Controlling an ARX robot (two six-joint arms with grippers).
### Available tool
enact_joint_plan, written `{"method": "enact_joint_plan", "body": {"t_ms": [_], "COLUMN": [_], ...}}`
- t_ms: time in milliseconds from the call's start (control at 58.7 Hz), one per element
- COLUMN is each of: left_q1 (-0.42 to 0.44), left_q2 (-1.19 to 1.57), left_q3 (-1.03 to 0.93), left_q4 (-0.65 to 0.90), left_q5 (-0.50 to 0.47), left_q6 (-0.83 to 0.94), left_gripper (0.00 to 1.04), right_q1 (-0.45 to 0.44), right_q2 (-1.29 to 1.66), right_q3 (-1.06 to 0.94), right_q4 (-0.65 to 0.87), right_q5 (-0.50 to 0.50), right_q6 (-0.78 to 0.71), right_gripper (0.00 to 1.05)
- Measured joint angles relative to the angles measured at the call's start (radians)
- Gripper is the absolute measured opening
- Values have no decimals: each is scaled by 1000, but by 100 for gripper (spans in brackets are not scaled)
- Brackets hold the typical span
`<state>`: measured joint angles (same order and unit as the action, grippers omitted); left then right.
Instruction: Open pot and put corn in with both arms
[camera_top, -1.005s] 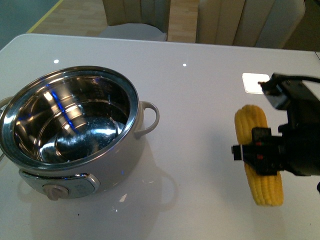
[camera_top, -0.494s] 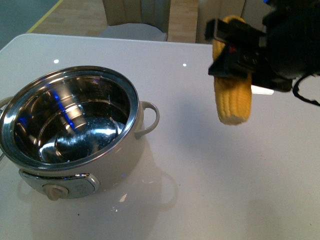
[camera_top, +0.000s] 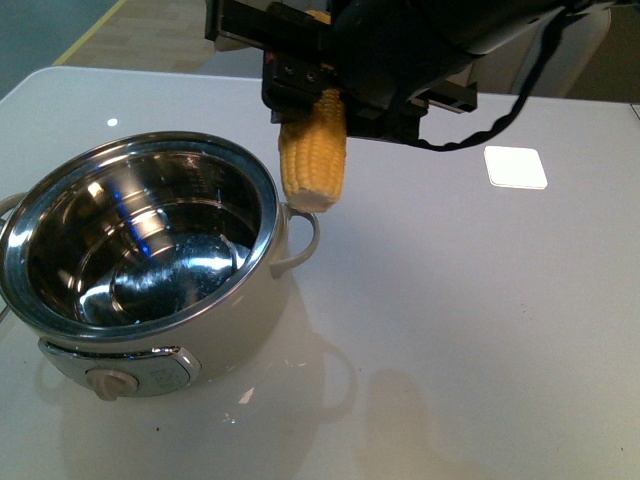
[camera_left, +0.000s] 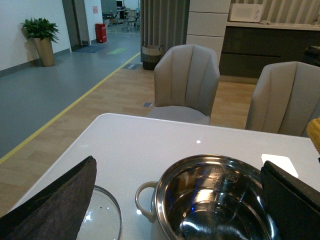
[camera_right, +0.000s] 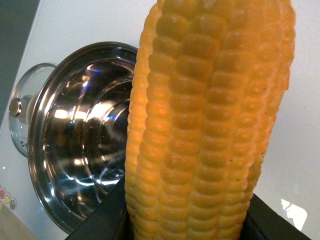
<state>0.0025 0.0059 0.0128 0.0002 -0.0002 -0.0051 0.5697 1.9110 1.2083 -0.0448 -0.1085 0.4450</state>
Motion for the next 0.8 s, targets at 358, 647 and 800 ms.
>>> {"method": "enact_joint_plan", "body": {"t_ms": [358, 647, 800], "left_q1": [0, 0, 0], "left_q2": [0, 0, 0], "left_q3": [0, 0, 0], "left_q4": [0, 0, 0], "left_q5": [0, 0, 0], "left_q6": [0, 0, 0], "left_gripper": [98, 98, 98], "right_q1": [32, 102, 136], "right_q2": [170, 325, 376], "right_q3": [211, 423, 467], "right_q4": [-56, -121, -133], "right_q5": [-5, -21, -38], "right_q6": [64, 164, 200], "right_gripper": [48, 51, 52]}}
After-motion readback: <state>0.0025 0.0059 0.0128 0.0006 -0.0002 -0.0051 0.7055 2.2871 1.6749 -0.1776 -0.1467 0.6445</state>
